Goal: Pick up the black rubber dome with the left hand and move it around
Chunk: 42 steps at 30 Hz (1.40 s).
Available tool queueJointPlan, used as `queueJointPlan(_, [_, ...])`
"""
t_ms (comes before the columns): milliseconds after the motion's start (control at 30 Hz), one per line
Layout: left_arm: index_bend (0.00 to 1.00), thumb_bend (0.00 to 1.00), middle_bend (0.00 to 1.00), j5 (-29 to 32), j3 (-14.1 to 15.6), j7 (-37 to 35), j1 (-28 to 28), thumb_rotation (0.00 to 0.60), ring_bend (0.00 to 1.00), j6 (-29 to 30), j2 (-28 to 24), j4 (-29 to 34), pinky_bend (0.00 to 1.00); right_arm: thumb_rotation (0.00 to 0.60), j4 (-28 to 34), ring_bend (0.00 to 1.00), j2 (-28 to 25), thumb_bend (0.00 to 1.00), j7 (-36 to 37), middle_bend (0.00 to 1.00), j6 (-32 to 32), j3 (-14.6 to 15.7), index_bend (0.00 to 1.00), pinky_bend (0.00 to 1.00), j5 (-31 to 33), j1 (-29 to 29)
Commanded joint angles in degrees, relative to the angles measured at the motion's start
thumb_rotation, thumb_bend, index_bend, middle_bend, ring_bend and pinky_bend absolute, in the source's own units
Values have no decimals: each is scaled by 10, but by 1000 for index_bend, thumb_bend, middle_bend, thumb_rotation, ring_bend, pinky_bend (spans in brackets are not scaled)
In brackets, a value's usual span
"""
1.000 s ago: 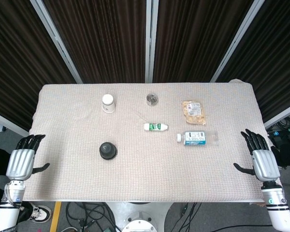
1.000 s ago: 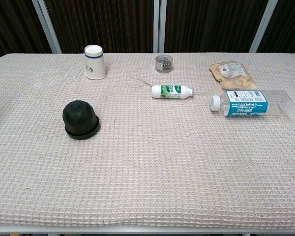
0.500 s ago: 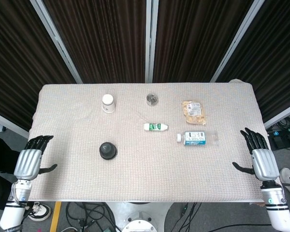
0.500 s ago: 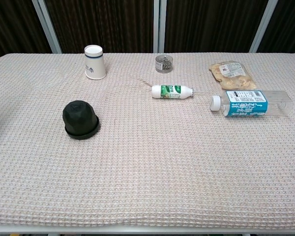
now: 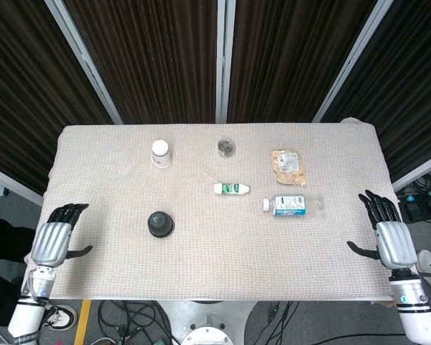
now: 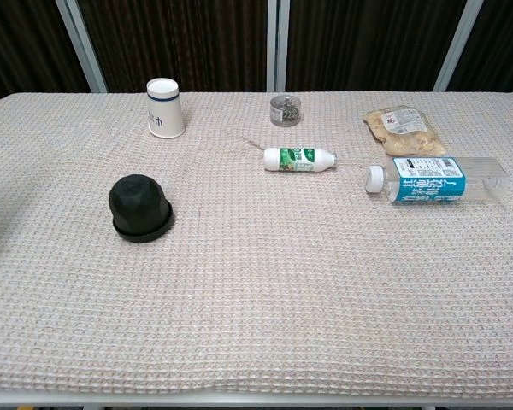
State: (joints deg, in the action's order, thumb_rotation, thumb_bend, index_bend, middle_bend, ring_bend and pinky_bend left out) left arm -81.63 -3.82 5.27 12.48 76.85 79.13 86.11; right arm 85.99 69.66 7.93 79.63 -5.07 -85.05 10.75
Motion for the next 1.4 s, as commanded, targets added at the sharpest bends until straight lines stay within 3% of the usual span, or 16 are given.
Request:
queueJointPlan(33, [135,0,156,6,-3,-2,13,600,118,-21,14,-10,151,600,1,0,-1,33,-1,0,3,-1,0,0,-1,0])
queueJointPlan(667, [135,0,182,43,-33,2,120,600,118,-154,136,-98,169,600,-1,0,-4,33,6,0,8,-4,0,0,-1,-1])
queueJointPlan(1400, [135,0,198,85,-46,-22,185,600,119,-236,182,-113,201,600,-16,0,0,33,17,0,-7,-4,0,0,10,2])
